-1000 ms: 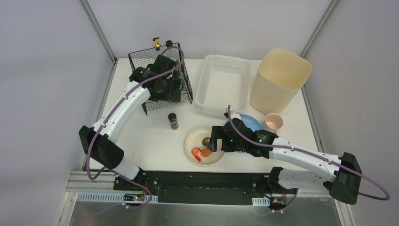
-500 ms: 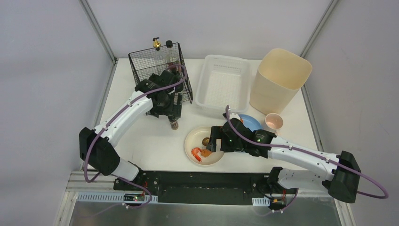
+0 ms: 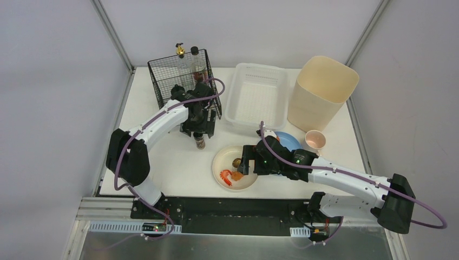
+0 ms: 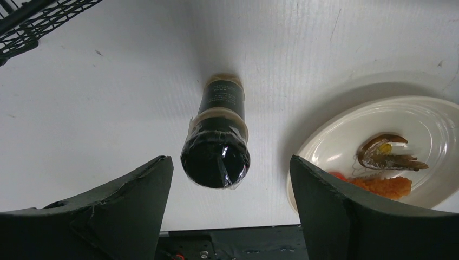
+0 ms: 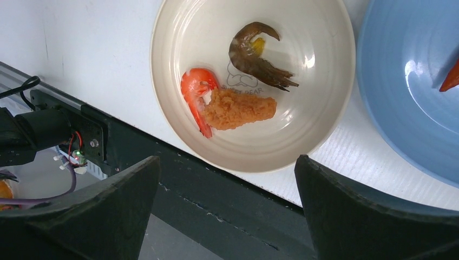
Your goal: Clear the kitchen counter
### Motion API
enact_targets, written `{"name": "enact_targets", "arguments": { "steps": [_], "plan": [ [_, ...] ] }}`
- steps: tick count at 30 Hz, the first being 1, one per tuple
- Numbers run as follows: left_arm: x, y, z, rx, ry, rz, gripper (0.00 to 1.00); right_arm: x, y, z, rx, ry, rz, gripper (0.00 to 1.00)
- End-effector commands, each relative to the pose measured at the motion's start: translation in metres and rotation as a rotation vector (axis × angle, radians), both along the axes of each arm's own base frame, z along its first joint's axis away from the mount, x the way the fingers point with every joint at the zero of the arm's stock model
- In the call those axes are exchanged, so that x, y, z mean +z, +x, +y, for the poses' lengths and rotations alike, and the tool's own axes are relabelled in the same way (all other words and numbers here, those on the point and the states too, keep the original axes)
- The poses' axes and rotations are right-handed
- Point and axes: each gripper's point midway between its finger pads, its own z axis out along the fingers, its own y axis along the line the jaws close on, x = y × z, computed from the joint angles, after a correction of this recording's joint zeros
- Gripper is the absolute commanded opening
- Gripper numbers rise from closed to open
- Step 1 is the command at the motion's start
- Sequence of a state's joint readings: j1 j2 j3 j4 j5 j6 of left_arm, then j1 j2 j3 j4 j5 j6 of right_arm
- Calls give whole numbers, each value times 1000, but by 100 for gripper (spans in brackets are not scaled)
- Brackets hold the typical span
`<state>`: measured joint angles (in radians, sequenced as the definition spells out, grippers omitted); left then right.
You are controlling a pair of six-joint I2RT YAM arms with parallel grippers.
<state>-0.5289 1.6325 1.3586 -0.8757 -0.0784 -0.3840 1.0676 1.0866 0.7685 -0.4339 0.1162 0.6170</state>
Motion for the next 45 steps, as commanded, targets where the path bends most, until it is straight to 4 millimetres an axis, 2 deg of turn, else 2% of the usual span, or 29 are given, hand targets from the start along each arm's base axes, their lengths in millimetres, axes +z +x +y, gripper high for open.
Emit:
{"name": "enact_targets", "arguments": {
  "steps": [1,5,12,16,20,25,35,38,45],
  "plan": [
    [-8,3,-2,7,-10,18,80,13,2,4,-2,44,-30,99],
    [-12,4,-1,11,-8,20,74,12,2,3,-4,43,-28,99],
    [-16,1,6,24,-4,33,56,12,2,5,-4,48,-25,99],
    [-15,0,8,27,-7,27,43,13,2,6,-5,52,-23,99],
    [-9,0,8,26,-19,14,26,13,2,7,-5,55,-23,99],
    [19,6,4,14,-49,-46,13,13,2,7,-4,55,-23,99],
    [90,29,10,4,-29,-180,3,14,2,9,-3,57,-22,99],
    [107,40,17,28,-17,-210,0,14,2,9,-1,58,-21,99],
    [136,72,45,110,-27,-268,0,15,1,7,-3,57,-24,99]
  ]
}}
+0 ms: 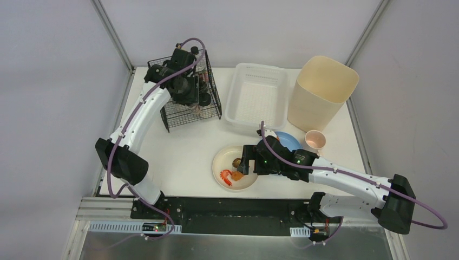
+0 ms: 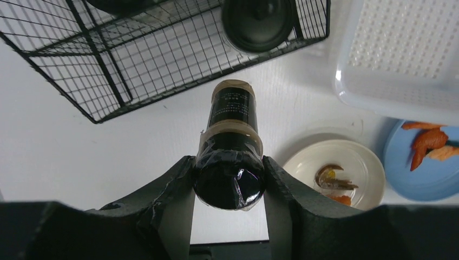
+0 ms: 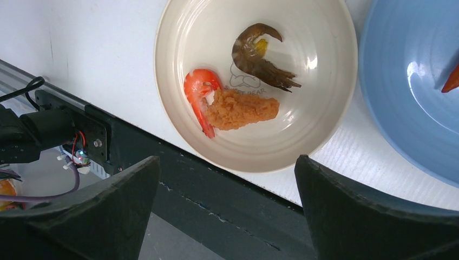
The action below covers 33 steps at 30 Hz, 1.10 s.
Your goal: Clear the kitchen counter
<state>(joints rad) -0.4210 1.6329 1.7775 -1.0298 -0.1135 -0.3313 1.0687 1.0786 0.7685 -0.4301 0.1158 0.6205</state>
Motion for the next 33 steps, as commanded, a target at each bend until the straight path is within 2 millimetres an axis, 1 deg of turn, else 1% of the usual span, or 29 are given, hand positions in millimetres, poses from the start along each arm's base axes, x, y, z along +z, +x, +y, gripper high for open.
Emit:
{"name": "enact_targets", "arguments": {
  "steps": [1,3,7,10,14,17,27,33],
  "plan": [
    [13,16,29,52,40,-9,0,12,1,6,-1,46,-21,99],
    [18,25,36,75,33,-17,0,12,2,6,-4,46,-21,99],
    [11,37,47,107,23,9,0,13,1,5,-4,45,-22,99],
    [0,43,52,123,25,39,0,13,2,4,-4,43,-25,99],
    [-20,47,61,147,30,93,0,12,1,4,-2,41,-21,99],
    [-33,49,63,156,37,126,0,11,1,4,-3,39,-19,99],
    [-65,56,65,177,43,186,0,9,1,2,-10,39,-17,99],
    [-82,55,65,185,52,223,4,7,0,1,-15,41,-14,99]
  ]
}}
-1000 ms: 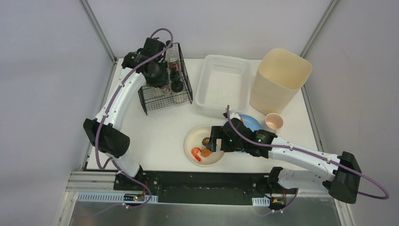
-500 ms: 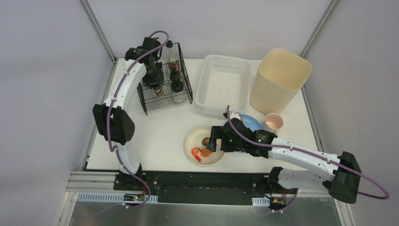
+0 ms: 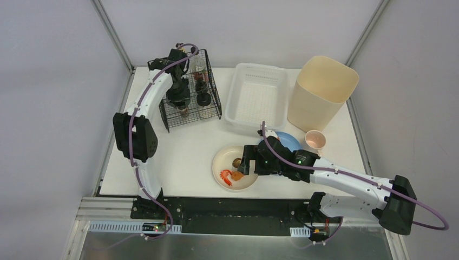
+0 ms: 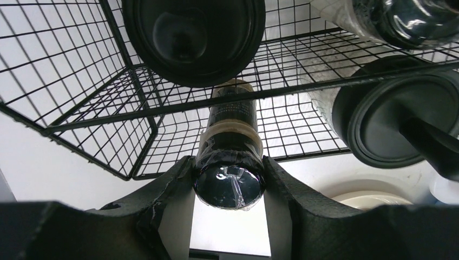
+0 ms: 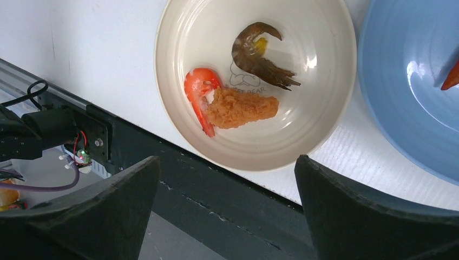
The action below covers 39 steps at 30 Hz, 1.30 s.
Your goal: Clear the kitchen counter
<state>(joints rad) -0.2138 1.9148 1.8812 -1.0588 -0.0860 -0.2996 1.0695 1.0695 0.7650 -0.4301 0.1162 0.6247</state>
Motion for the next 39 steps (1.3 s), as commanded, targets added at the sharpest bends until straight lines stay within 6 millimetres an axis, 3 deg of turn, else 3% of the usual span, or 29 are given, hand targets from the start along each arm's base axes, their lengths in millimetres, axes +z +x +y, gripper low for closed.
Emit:
{"name": "enact_targets", "arguments": {
  "steps": [1,9,20,28,39],
  "plan": [
    [-10,-1,2,21,-4,22,5,6,0,1,-15,35,-13,99],
    [-22,-4,3,22,2,53,15,5,0,2,-15,41,-10,99],
    [-29,-4,4,22,10,72,55,6,0,2,-18,45,-14,99],
    [-18,-4,4,14,5,41,74,7,2,1,-18,38,-23,99],
    [26,-27,-4,-15,-68,-51,79,9,8,-6,-41,-13,-44,99]
  ]
}}
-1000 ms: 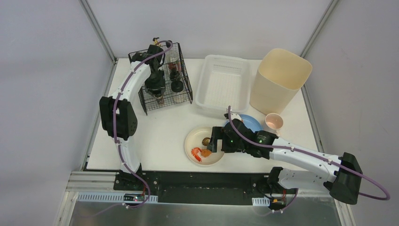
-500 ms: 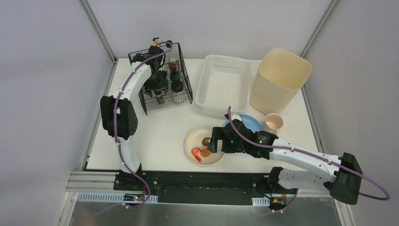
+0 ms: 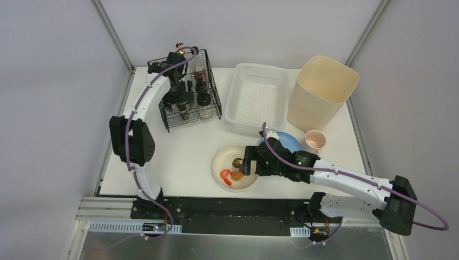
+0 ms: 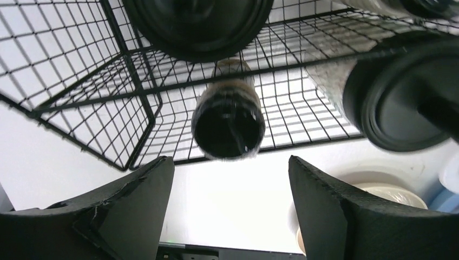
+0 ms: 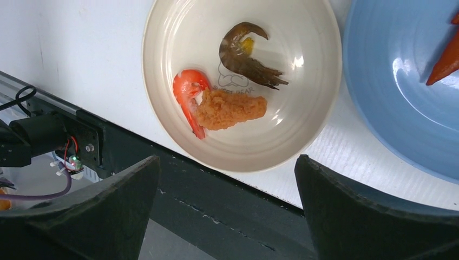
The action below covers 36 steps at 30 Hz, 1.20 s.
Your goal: Clear the kitchen counter
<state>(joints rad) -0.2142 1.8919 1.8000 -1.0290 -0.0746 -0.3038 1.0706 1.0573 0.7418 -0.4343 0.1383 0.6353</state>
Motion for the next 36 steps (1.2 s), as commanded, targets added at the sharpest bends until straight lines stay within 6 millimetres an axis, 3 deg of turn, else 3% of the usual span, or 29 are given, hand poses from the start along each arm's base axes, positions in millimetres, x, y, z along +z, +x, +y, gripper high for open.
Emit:
{"name": "enact_targets", "arguments": {
  "steps": [1,10,22,36],
  "plan": [
    [43,-20,-6,-21,-76,-85,79,16,9,-1,-26,-5,-46,99],
    [69,-65,-22,-103,-148,-152,80,21,19,-23,-108,-93,-54,99],
    [96,-124,-48,-218,-313,-295,81,-14,-2,-48,-276,-48,94,97],
    [81,-167,-70,-365,-495,-447,89,-39,5,-44,-424,5,139,87]
  ]
}}
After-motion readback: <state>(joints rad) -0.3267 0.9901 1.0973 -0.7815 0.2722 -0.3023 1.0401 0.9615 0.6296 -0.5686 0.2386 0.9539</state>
